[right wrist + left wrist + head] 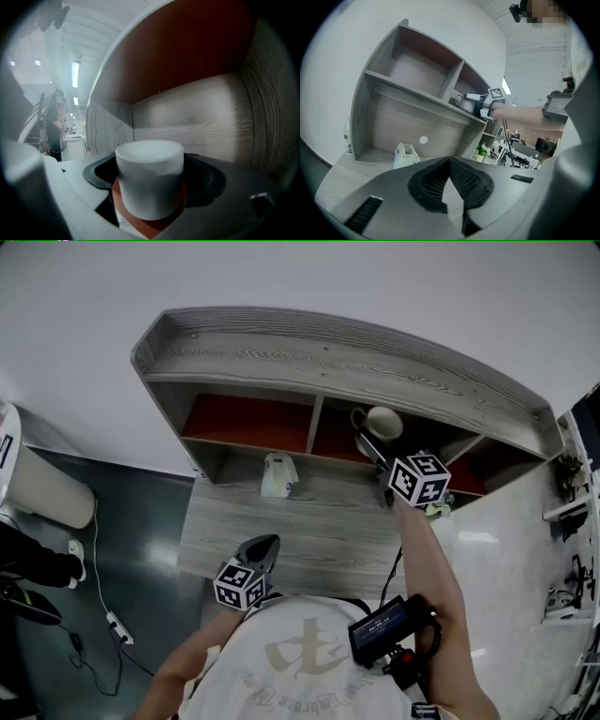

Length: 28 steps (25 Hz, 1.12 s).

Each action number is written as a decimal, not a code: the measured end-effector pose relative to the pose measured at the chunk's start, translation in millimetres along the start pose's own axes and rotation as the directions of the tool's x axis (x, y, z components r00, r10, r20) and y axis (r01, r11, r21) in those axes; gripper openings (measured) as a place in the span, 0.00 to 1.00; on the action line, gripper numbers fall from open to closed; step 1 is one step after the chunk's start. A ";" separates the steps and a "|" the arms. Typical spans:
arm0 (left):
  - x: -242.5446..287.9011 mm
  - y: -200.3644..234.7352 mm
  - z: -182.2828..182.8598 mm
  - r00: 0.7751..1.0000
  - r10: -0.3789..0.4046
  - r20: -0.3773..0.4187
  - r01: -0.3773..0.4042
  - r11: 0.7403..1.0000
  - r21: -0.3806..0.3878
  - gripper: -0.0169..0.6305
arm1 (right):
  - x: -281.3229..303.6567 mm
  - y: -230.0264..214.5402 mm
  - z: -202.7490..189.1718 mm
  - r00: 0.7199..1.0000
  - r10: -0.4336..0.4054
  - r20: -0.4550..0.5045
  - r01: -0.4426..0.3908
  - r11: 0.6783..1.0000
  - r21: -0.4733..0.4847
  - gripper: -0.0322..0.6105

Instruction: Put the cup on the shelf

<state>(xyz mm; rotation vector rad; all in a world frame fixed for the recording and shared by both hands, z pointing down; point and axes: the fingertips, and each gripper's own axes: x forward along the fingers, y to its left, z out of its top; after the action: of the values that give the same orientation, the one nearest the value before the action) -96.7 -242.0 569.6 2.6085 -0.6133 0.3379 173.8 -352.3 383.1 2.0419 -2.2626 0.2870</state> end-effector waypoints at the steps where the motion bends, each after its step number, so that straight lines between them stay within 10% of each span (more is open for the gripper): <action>1: -0.1 1.0 -0.6 1.000 0.003 -0.001 -0.003 1.000 -0.002 0.03 | 2.9 -1.8 -0.5 1.000 -0.006 -0.002 0.006 1.000 -0.001 0.71; 28: 7.0 -8.6 -2.6 1.000 -0.028 -0.009 0.028 1.000 0.011 0.03 | -19.5 -4.9 5.8 0.998 -0.031 0.055 0.035 0.996 -0.076 0.74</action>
<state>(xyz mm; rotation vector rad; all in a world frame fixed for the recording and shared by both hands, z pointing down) -86.8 -236.4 571.1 2.6222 -0.5731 0.3449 181.1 -334.9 374.3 2.0708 -2.2300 0.1415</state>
